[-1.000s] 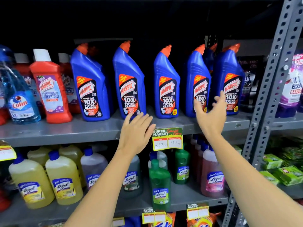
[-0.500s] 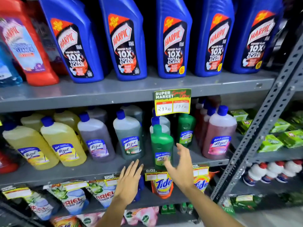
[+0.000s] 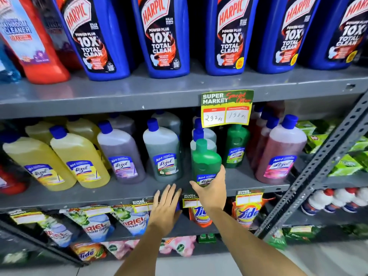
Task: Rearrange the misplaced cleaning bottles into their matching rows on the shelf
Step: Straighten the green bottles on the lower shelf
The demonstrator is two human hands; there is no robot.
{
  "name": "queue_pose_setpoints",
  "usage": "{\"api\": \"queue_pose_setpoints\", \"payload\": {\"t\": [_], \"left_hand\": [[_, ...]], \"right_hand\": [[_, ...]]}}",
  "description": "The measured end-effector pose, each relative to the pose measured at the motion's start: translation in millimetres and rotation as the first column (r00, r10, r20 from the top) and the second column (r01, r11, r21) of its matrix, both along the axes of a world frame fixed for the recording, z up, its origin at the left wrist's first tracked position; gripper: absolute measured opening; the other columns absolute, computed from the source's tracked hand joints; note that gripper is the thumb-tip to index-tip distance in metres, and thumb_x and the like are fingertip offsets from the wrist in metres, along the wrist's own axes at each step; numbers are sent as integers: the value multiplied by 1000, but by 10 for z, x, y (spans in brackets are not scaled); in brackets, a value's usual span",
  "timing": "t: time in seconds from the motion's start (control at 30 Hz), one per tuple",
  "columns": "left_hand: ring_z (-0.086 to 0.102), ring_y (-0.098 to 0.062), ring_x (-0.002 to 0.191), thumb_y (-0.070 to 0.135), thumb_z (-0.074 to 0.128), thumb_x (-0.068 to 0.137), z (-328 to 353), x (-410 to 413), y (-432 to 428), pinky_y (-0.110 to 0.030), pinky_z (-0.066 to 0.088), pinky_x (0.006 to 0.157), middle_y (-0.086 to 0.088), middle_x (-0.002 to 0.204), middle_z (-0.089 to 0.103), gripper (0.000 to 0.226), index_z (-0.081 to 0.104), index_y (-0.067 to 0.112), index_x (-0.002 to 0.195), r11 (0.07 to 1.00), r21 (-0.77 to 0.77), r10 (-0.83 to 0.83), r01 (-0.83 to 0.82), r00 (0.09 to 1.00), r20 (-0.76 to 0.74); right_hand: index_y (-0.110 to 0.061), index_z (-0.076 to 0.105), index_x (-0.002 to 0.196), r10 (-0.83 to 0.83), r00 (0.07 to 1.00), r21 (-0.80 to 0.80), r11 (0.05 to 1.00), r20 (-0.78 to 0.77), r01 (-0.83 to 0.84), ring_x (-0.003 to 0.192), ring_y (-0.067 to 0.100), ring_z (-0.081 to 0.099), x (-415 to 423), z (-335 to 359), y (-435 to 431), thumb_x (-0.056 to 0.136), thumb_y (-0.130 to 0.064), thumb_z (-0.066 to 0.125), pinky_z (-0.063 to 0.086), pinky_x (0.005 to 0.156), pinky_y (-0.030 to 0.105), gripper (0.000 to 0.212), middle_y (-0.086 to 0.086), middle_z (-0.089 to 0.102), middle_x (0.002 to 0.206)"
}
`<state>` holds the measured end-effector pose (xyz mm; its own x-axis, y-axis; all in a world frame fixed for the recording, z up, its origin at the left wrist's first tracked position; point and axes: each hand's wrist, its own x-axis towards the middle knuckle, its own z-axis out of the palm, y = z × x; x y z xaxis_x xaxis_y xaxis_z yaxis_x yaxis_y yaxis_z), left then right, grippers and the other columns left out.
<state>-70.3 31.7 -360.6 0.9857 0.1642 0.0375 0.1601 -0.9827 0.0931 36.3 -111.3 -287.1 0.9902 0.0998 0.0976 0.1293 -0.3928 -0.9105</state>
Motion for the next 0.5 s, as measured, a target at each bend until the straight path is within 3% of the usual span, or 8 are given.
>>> {"api": "queue_pose_setpoints", "payload": {"t": [0.1,0.27,0.5], "left_hand": [[32,-29,136,33,72,76,-1,-2,10,-51,17,108,-12,148,39,80,34,13,144,1000,1,-8,8,1000,4],[30,-28,138,42,39,89,-3,-25,27,-49,14,110,-9,150,37,63,35,14,145,1000,10,-24,24,1000,9],[27,-26,139,47,36,92,-19,-28,39,-48,12,110,-8,151,35,63,33,16,147,999,34,-18,17,999,32]], "right_hand": [[-33,30,135,34,999,-11,999,-3,-34,118,19,58,21,10,-70,57,-41,88,53,90,40,97,-7,58,127],[-35,25,136,103,994,-31,994,-28,-103,116,20,60,143,37,-220,59,-38,88,50,87,35,99,-8,59,129],[-29,28,134,10,999,23,1000,-38,-9,104,17,60,455,61,-519,61,-26,90,47,88,33,96,-8,60,117]]}}
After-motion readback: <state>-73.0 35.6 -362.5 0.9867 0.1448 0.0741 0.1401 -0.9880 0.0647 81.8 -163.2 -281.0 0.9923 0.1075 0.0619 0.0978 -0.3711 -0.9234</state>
